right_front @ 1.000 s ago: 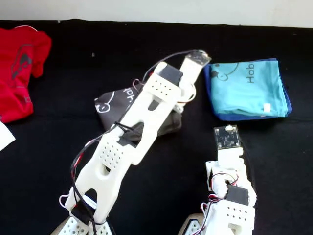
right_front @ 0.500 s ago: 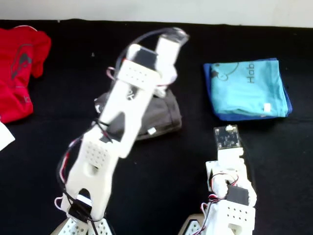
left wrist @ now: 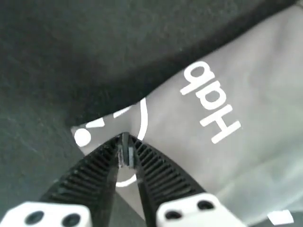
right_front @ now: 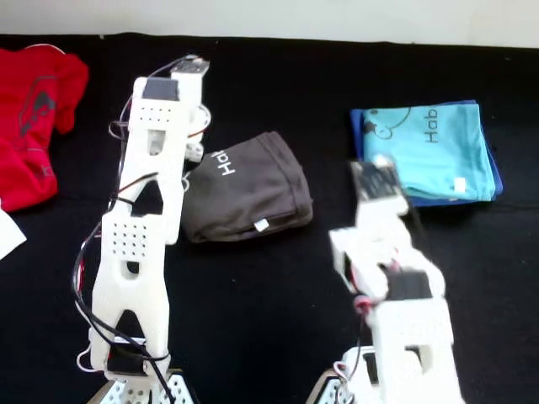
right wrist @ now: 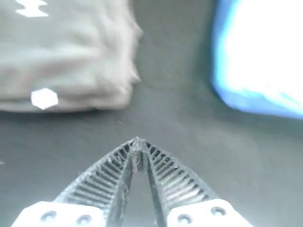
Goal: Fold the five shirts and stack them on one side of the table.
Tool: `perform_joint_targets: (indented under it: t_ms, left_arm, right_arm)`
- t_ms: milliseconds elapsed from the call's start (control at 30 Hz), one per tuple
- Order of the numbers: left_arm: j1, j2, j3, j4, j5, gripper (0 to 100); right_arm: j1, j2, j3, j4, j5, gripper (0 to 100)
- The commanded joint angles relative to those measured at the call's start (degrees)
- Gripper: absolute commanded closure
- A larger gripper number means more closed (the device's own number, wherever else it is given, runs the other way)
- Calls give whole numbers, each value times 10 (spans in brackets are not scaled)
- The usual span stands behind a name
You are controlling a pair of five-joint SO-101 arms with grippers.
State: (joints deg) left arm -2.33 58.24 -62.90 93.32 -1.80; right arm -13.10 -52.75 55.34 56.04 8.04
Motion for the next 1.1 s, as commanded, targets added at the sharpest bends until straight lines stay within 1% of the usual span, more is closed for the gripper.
perform_joint_targets:
  t_ms: [0, 100, 267, 400, 500, 600, 700, 833, 967, 1033, 1067]
  left_arm:
    - [-6, 15, -48, -9, 2, 990]
    - [-8, 40, -77, -10, 3, 990]
    - [-18, 89, -116, -10, 3, 990]
    - [-44, 117, -151, -5, 3, 990]
    - [-51, 122, -175, 1, 3, 990]
    - [-47, 122, -217, 33, 4, 990]
    - [-44, 121, -285, 80, 6, 990]
    - [-64, 108, -325, 85, 6, 990]
    - [-80, 33, -268, 88, 7, 990]
    - [-88, -31, -196, 88, 7, 990]
    - [-93, -69, -153, 88, 7, 990]
  right_arm:
    - [-87, 137, -145, -10, -16, 992]
    - [-113, 246, -181, -74, -16, 992]
    - [-107, 416, -183, -134, -13, 992]
    - [-48, 506, -183, -169, -12, 992]
    - [-19, 532, -184, -182, -11, 992]
    - [-18, 527, -184, -178, -11, 992]
    - [-18, 488, -184, -161, -13, 992]
    - [-21, 380, -184, -97, -15, 992]
    - [-22, 261, -185, -54, -15, 989]
    - [-24, 233, -203, -28, -15, 976]
    - [-24, 233, -224, -7, -15, 954]
